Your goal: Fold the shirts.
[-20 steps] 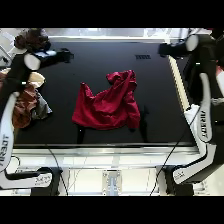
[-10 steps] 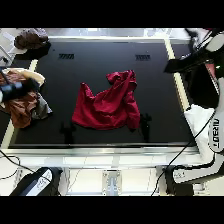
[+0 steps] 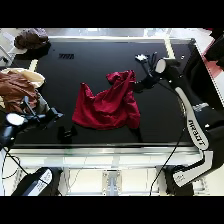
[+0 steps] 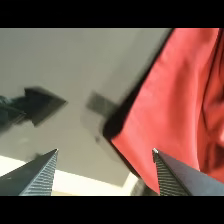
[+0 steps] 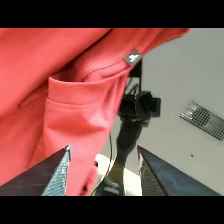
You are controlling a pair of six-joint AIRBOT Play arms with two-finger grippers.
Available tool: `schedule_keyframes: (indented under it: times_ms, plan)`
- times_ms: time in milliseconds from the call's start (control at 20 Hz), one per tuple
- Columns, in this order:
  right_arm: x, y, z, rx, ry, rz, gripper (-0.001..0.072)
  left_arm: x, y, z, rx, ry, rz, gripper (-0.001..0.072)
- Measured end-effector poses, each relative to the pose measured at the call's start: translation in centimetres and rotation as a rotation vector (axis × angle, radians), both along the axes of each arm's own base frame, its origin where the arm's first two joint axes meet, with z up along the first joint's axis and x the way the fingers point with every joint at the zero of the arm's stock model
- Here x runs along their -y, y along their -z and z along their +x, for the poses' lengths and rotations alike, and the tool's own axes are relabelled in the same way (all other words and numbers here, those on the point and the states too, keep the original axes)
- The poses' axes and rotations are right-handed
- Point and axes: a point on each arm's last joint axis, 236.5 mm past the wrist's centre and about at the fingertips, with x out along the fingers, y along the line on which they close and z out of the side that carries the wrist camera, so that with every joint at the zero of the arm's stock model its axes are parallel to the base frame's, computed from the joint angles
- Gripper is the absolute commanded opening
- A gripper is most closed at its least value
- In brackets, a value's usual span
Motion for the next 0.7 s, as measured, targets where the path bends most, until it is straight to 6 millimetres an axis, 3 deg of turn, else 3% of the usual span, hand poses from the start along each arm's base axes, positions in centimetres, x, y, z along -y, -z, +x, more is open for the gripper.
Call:
schedule_keyframes:
  times_ms: [100,200,350,550,600,700]
  plan:
    - [-0.7,1.8,-0.6,-0.039,-0.022,-0.017,0.0477,2.0,1.3,-0.1,-0.027,0.05,-0.056,0.0711]
    - [-1.1,3.2,-1.1,-0.075,-0.039,-0.034,0.0563,3.9,2.8,0.1,-0.049,0.09,-0.097,0.0711]
    - [-2.0,4.8,-2.0,-0.122,-0.06,-0.04,0.0563,6.0,5.1,0.2,-0.094,0.12,-0.137,0.071]
    - [-3.1,6.4,-3.0,-0.171,-0.086,-0.044,0.0561,7.9,6.6,0.7,-0.113,0.112,-0.193,0.0707]
    - [-3.5,6.9,-3.3,-0.182,-0.095,-0.043,0.0556,8.2,6.7,0.8,-0.111,0.111,-0.202,0.0686]
    - [-4.2,7.6,-3.6,-0.193,-0.109,-0.046,0.0531,8.4,7.0,1.1,-0.106,0.106,-0.207,0.0474]
